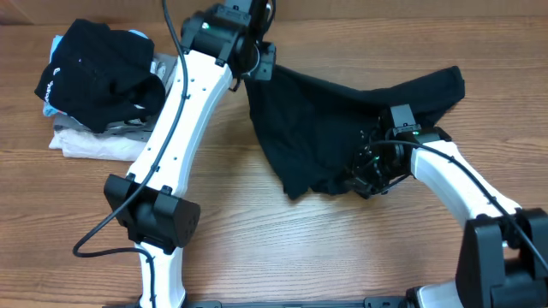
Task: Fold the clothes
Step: 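Lift the garment with both grippers, spreading it between them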
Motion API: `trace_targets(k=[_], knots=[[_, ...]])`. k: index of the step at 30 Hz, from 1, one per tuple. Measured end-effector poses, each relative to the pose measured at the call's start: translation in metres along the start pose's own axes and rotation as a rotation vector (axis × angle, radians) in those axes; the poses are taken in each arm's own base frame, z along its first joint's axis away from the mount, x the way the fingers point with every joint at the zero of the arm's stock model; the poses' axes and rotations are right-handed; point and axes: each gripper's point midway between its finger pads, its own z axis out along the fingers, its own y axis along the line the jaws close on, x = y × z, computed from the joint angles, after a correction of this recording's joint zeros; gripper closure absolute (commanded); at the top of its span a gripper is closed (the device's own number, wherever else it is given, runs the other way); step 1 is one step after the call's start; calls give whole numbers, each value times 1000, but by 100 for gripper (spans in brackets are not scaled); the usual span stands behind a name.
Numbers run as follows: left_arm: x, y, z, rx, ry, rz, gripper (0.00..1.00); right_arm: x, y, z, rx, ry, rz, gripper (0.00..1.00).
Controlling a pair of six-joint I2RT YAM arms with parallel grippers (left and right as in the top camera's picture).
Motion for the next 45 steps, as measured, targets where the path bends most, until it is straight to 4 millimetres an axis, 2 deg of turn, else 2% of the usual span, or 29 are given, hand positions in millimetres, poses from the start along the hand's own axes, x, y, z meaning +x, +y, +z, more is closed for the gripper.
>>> trace_targets(k=[3,5,6,9,12,15,18,26,28,30,34,38,40,43,45], knots=[[-6,-1,-5,4,-21,19,96,-26,9,-33,9,-138,-24,51],[-6,-1,-6,4,-23,25,96,-54,17,-67,21,-286,-49,38],[-6,-1,-6,4,-22,29,96,-79,23,-96,29,-416,-67,36],[-6,-1,-6,6,-22,29,96,-108,20,-118,64,-563,-97,33],[-5,-2,-6,11,-18,29,96,-120,8,-121,132,-607,-105,28],[-4,-2,-6,11,-13,30,96,-134,-3,-114,198,-622,-133,25],[-3,-2,-6,10,-11,30,96,-151,-17,-95,265,-605,-184,21],[-1,-2,-6,9,-3,30,96,-187,-41,-71,382,-640,-249,21],[-1,-2,-6,9,-3,30,96,-193,-48,-66,414,-642,-259,24],[-1,-2,-6,9,-2,30,96,-200,-54,-63,446,-654,-265,33],[-1,-2,-6,12,0,30,96,-209,-64,-62,505,-679,-267,74],[0,-3,-6,15,1,30,96,-222,-75,-75,568,-746,-244,82],[0,-3,-6,15,0,30,96,-227,-83,-84,586,-772,-219,96],[-1,-1,-6,7,-1,43,96,-231,-117,-105,638,-793,-135,96],[-1,2,-6,-10,-4,51,96,-227,-131,-111,663,-771,-101,96]])
